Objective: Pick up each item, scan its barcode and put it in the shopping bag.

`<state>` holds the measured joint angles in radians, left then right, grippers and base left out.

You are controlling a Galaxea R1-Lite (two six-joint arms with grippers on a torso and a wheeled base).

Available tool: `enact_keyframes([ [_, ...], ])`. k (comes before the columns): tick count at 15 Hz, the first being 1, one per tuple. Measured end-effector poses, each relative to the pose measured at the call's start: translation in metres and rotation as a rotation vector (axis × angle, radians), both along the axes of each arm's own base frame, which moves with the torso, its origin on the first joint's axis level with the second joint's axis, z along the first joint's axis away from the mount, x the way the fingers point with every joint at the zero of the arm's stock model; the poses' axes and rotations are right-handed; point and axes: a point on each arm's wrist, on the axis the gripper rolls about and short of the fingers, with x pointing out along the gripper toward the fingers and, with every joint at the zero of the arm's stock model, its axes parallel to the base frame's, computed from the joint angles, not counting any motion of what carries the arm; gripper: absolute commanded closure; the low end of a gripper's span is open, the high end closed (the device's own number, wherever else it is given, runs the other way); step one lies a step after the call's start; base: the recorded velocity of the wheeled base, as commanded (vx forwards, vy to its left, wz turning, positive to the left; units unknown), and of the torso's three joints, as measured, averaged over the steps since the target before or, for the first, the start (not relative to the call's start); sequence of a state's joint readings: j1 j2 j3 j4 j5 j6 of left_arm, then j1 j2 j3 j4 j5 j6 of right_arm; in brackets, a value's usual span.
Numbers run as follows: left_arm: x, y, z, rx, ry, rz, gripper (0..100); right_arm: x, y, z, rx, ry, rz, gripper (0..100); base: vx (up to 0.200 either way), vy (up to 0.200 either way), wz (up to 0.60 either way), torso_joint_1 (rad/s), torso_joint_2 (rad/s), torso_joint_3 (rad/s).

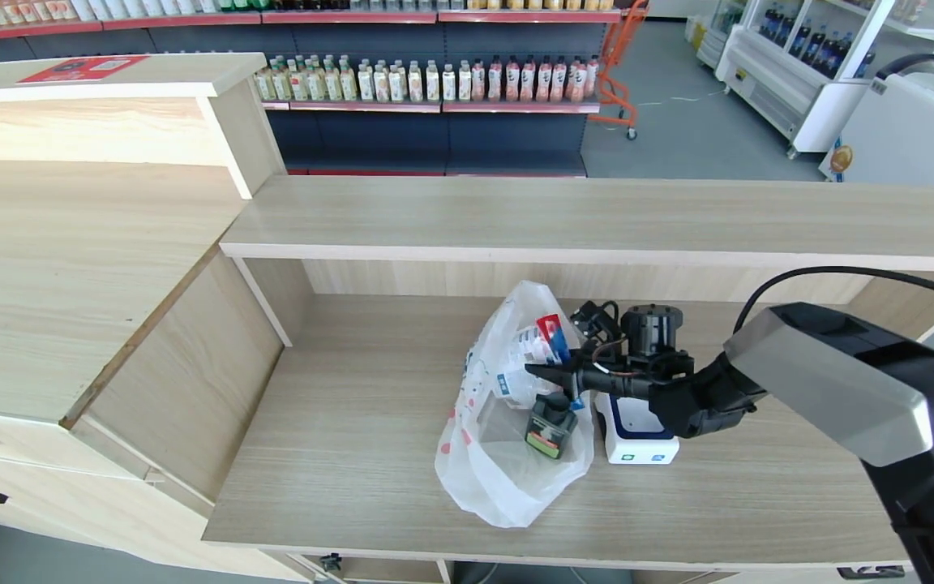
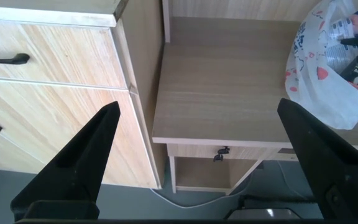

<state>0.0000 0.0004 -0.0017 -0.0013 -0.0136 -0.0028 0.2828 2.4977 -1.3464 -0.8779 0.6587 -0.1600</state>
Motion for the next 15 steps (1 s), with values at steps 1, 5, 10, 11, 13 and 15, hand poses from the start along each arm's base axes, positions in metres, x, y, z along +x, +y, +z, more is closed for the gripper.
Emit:
enact_keyframes([
  [1, 0.0, 0.0, 0.0, 0.0, 0.0, 0.0, 0, -0.001, 0.001, 0.006, 0.032, 0.031, -0.008, 0, 0.0, 0.0, 0.0, 0.0, 0.0, 0.0],
  [5, 0.0, 0.0, 0.0, 0.0, 0.0, 0.0, 0, -0.012, 0.008, 0.062, 0.281, 0.229, -0.046, 0, 0.0, 0.0, 0.0, 0.0, 0.0, 0.0],
  [10, 0.0, 0.0, 0.0, 0.0, 0.0, 0.0, 0, -0.029, 0.01, 0.116, 0.362, 0.188, -0.021, 0, 0.0, 0.0, 0.0, 0.0, 0.0, 0.0],
  [11, 0.0, 0.0, 0.0, 0.0, 0.0, 0.0, 0, -0.033, 0.008, 0.121, 0.365, 0.185, -0.02, 0, 0.0, 0.0, 0.0, 0.0, 0.0, 0.0],
  [13, 0.0, 0.0, 0.0, 0.0, 0.0, 0.0, 0, -0.045, 0.0, 0.129, 0.365, 0.19, -0.031, 0, 0.0, 0.0, 0.0, 0.0, 0.0, 0.0],
  [15, 0.0, 0.0, 0.0, 0.0, 0.0, 0.0, 0, -0.068, -0.016, 0.133, 0.354, 0.223, -0.058, 0, 0.0, 0.0, 0.0, 0.0, 0.0, 0.0],
])
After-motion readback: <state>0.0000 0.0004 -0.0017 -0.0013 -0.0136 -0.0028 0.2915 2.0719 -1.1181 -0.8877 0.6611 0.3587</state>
